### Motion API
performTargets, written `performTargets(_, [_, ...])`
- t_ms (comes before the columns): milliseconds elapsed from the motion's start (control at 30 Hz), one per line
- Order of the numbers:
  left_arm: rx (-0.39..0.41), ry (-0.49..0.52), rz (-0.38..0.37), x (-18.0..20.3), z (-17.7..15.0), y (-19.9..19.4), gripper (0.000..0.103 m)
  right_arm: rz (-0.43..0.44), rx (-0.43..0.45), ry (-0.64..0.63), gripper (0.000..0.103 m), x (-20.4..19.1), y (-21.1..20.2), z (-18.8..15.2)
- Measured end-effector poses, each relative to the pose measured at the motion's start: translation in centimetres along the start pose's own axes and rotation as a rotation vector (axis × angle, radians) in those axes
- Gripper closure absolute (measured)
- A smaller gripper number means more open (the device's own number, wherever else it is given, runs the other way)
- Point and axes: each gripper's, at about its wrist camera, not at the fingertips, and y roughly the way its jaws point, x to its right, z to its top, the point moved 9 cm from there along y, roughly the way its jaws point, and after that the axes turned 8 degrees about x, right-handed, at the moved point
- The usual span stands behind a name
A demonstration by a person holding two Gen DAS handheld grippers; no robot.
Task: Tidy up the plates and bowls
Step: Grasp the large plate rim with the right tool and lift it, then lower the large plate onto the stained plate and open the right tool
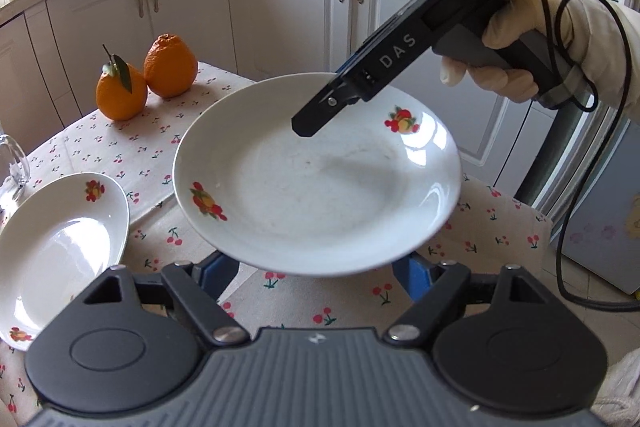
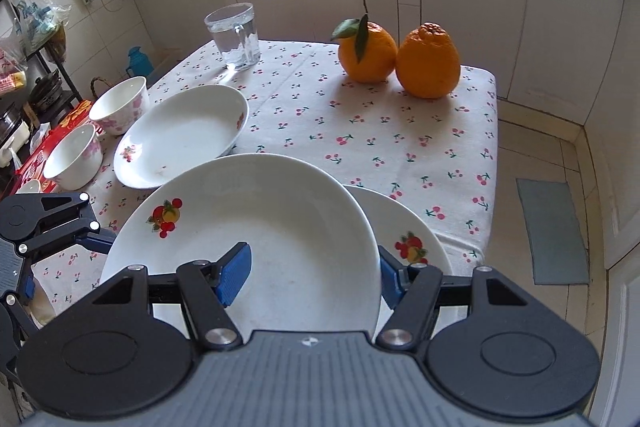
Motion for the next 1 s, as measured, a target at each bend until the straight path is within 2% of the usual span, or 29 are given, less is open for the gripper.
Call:
performTargets(333, [-0.007,0.005,0.0,0.0,0.5,1.9,0.02,-0.028,0.002,0.04,0.032,2.2,0.8,-0.9])
performTargets(1000, [-0.018,-0.006,-0.01,-0.3,0.4,3.3,0.018,-0.055,-0.01,0.08,0.032,3.3,0.6,-2.6])
